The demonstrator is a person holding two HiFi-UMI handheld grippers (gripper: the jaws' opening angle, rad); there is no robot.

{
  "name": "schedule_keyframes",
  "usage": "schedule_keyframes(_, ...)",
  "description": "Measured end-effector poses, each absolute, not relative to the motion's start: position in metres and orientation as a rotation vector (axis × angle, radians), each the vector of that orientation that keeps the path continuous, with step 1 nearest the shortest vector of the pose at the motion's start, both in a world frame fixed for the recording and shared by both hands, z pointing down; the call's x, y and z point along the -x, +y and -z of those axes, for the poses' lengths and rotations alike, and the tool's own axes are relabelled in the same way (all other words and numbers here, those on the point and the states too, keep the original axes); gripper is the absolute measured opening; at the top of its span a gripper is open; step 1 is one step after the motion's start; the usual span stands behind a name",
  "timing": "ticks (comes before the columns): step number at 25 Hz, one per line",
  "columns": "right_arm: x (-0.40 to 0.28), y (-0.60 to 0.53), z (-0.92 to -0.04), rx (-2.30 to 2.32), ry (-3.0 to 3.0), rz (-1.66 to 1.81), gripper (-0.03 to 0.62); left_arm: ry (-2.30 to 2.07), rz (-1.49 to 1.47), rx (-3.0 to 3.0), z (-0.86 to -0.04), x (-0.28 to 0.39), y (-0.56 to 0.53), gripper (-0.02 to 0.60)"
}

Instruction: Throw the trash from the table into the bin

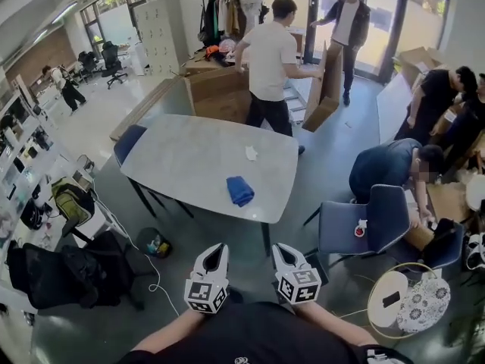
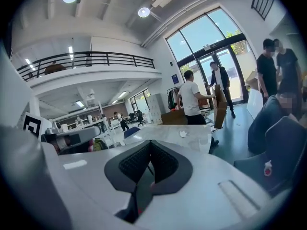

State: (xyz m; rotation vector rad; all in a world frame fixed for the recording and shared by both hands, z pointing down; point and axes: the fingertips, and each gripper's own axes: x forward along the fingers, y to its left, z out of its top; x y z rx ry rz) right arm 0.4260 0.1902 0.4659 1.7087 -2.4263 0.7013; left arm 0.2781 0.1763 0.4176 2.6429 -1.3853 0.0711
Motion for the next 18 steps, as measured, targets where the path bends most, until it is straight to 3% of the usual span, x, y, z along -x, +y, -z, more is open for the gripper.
schedule_keyframes(18, -0.361, 0.011, -0.445, -1.954, -2.232, -0.692, 0.028, -1.100, -0.065, -2.711, -0.413, -0.210, -0.034, 0.002)
